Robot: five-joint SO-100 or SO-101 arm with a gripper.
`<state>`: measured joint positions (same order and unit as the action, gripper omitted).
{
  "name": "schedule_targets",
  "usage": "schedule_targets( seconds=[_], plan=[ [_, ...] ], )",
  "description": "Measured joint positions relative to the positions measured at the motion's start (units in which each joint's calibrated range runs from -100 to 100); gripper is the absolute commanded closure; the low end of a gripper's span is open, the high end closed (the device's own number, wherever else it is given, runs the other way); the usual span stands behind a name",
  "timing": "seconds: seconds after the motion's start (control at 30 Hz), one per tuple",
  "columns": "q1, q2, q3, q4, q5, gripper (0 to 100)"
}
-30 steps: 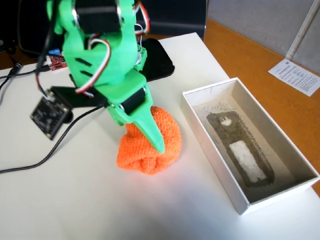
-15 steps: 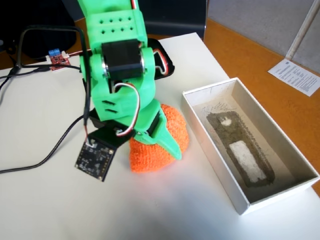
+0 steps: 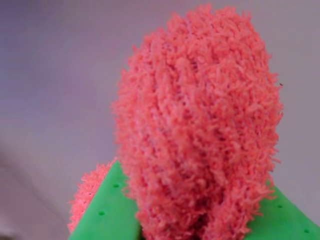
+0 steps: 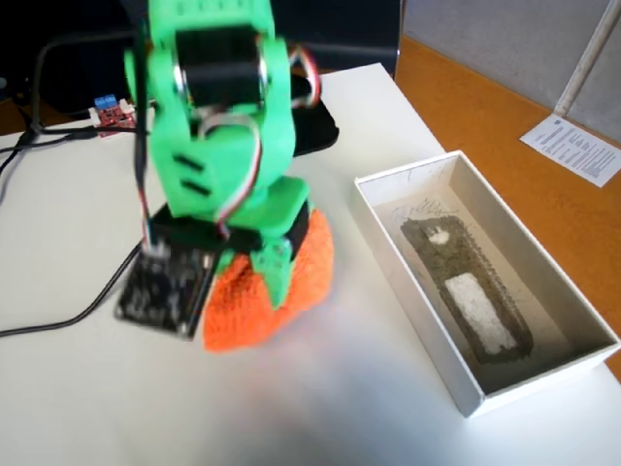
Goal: Remove orange objects from table
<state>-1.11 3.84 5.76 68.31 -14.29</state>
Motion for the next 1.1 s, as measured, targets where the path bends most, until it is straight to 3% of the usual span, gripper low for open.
schedule_targets(
  seconds=[0.17, 0.33, 0.43, 0.47, 0.5, 0.57, 0.7, 0.97, 1.1],
  plan=[
    [-14.19, -4.2, -30.54, -5.76, 3.13, 98],
    [-41.49, -5.89, -53.4, -13.31, 12.5, 99],
    [-57.07, -12.05, -42.44, -25.93, 20.37, 89],
    [-60.84, -15.18, -34.94, -31.3, 23.1, 69],
    [-64.04, -18.3, -26.14, -36.46, 25.84, 61],
    [-68.39, -22.86, -5.81, -45.7, 30.04, 61],
    [-71.01, -25.09, 18.64, -51.27, 32.97, 61],
    [-69.37, -25.98, 23.42, -53.15, 32.82, 61],
    [-63.8, -28.12, 23.33, -52.86, 24.32, 61]
  ],
)
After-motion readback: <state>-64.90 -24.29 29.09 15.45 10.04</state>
